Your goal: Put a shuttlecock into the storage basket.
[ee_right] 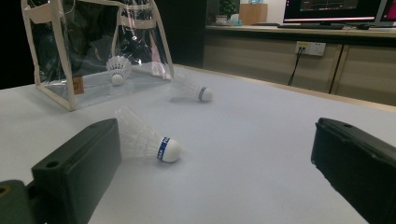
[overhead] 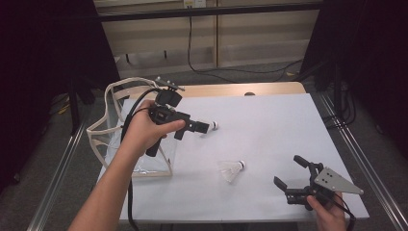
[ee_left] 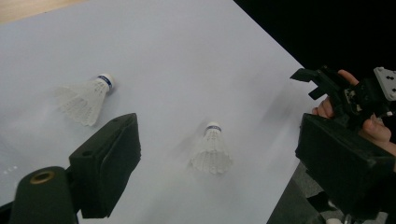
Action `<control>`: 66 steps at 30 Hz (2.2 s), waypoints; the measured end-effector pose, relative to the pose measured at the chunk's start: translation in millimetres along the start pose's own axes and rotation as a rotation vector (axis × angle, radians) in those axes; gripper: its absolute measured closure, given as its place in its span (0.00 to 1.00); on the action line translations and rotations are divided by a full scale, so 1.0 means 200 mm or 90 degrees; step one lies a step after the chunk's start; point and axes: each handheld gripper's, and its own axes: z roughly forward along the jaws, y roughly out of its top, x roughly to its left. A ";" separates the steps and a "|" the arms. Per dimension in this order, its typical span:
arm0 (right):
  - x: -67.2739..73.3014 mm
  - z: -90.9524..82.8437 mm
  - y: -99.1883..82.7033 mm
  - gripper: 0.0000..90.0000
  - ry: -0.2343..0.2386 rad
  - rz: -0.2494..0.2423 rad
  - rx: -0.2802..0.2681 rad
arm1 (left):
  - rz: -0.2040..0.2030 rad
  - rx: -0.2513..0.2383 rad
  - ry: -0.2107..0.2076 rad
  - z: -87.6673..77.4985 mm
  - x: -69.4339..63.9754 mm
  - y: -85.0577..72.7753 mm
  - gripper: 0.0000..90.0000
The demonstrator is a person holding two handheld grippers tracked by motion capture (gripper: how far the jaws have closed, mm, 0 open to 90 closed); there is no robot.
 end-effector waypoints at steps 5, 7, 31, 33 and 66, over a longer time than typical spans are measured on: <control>0.00 0.00 0.00 0.01 0.001 -0.002 0.000 | 0.008 0.008 0.003 0.03 0.00 -0.01 0.14; 0.00 0.00 0.00 0.01 0.000 0.001 0.000 | 0.009 0.010 0.000 0.04 -0.01 -0.02 0.14; 0.00 0.00 0.00 0.01 0.000 -0.005 0.002 | 0.012 0.028 0.009 0.17 0.01 -0.09 0.14; 0.00 0.00 0.00 0.01 0.001 -0.005 0.002 | 0.021 0.035 0.012 0.17 0.00 -0.09 0.13; 0.00 0.00 0.00 0.02 0.001 -0.005 0.000 | 0.034 0.053 0.006 0.35 0.00 -0.16 0.10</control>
